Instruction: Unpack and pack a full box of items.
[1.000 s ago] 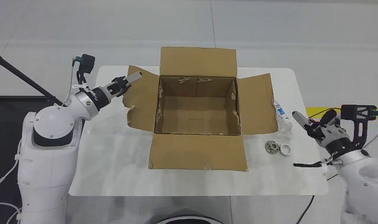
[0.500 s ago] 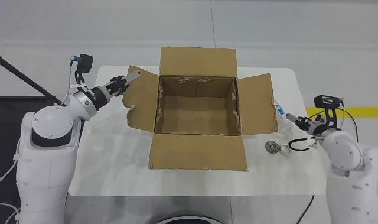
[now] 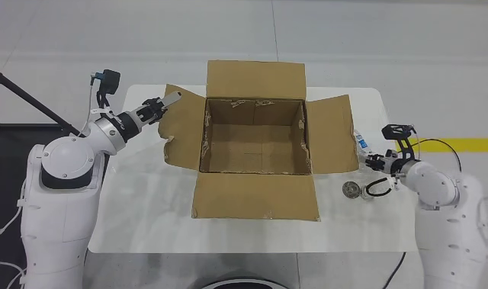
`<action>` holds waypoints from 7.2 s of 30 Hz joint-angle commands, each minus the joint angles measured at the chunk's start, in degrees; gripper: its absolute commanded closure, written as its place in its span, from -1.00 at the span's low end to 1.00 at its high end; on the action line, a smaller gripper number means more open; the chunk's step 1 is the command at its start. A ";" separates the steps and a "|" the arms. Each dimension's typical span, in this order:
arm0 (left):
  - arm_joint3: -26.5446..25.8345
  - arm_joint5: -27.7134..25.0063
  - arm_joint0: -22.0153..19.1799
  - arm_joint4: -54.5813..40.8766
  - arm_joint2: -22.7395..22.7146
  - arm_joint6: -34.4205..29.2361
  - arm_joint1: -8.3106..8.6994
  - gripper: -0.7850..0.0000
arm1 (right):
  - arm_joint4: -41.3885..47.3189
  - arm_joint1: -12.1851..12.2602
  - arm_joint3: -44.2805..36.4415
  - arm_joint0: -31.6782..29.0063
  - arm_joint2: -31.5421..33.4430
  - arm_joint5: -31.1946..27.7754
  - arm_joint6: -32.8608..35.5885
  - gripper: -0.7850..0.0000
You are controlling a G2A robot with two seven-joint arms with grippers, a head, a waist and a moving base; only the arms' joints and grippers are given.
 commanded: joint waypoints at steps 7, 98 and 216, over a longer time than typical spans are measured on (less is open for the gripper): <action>0.00 0.00 0.00 0.00 0.00 0.00 0.00 -1.00 | -2.52 0.59 1.42 1.02 -2.98 -0.58 -0.06 -0.78; 0.00 0.00 0.00 0.00 0.00 0.00 0.00 -1.00 | -2.98 6.59 -26.55 -23.85 5.54 7.57 7.34 0.15; 0.00 0.00 0.00 0.00 0.00 0.00 0.00 -1.00 | -1.41 -19.30 22.23 41.62 -73.73 31.75 6.44 0.30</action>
